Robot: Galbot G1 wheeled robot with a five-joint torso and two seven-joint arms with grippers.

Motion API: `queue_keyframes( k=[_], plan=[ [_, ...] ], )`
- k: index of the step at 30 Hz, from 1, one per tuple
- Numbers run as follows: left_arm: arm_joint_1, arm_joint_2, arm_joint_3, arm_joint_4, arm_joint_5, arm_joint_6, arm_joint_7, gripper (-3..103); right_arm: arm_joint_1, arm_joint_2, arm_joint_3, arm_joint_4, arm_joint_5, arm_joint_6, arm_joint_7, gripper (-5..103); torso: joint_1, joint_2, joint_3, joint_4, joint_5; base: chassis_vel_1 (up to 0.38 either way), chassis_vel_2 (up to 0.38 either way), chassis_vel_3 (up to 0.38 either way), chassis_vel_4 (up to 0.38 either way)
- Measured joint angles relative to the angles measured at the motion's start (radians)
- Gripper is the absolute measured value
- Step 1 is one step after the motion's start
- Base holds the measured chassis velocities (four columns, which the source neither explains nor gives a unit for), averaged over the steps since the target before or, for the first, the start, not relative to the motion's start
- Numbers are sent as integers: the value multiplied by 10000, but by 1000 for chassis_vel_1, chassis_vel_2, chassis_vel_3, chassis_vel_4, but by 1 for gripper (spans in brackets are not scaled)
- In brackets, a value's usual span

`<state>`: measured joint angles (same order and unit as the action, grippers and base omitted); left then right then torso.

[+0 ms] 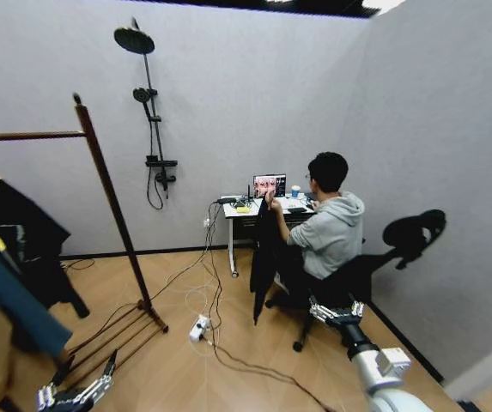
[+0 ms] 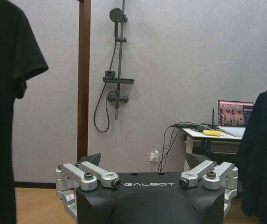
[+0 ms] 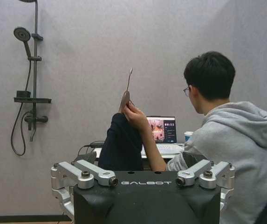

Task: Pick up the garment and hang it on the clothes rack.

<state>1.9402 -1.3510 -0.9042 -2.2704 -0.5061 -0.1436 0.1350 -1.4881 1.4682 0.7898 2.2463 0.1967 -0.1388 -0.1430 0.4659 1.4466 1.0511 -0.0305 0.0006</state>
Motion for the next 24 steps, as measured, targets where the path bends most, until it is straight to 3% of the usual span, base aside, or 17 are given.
queue_keyframes(
  k=[1, 5, 6, 8, 10, 12, 14, 19, 24],
  plan=[
    [0, 1, 0, 1, 0, 0, -1, 100, -6, 1, -4, -2, -20, -1, 14, 100, -1, 1, -2, -2, -16, -368, 358, 378, -351],
    [0, 0, 0, 0, 0, 0, 0, 100, 44, -42, -45, -119, -168, -73, 149, 100, -3, 1, 0, -1, 4, -346, 359, 352, -373],
    [0, 0, 0, 0, 0, 0, -2, 100, 161, -151, -98, -168, -185, -186, 354, 100, -2, 1, -2, -2, -18, -347, 351, 358, -361],
    [0, 0, 0, -1, 0, 0, 4, 100, 436, -373, -191, -195, -42, -492, 559, 100, -6, 3, -3, -3, 5, -350, 343, 322, -361],
    [0, 0, 1, 0, 0, 0, 0, 100, 709, -603, -348, -146, 361, -923, 826, 100, 6, -2, 3, 0, 1, -245, 294, 287, -245],
    [-2, 2, 0, 0, 0, 0, -1, 100, 1465, -1035, -632, -45, 1386, -1875, 1337, 100, 8, -3, 1, -8, -16, -231, 236, 144, -202],
    [-2, 2, 0, -1, 0, 0, 0, 100, 2004, -1243, -779, -174, 1570, -2043, 1502, 100, 4, -2, 0, -4, -1, -166, 199, 52, -115],
    [0, 1, 0, 0, 0, 0, -2, 100, 3866, -1934, -1614, -1204, 1707, -2207, 1984, 100, -9, 3, -3, 5, -5, -7, 23, 22, 52],
    [2, 0, 0, 0, 0, 0, 0, 100, 5053, -2294, -2210, -2783, 1209, -2107, 2142, 100, -17, 8, -5, -2, -1, 21, -79, -49, 33]
  ],
)
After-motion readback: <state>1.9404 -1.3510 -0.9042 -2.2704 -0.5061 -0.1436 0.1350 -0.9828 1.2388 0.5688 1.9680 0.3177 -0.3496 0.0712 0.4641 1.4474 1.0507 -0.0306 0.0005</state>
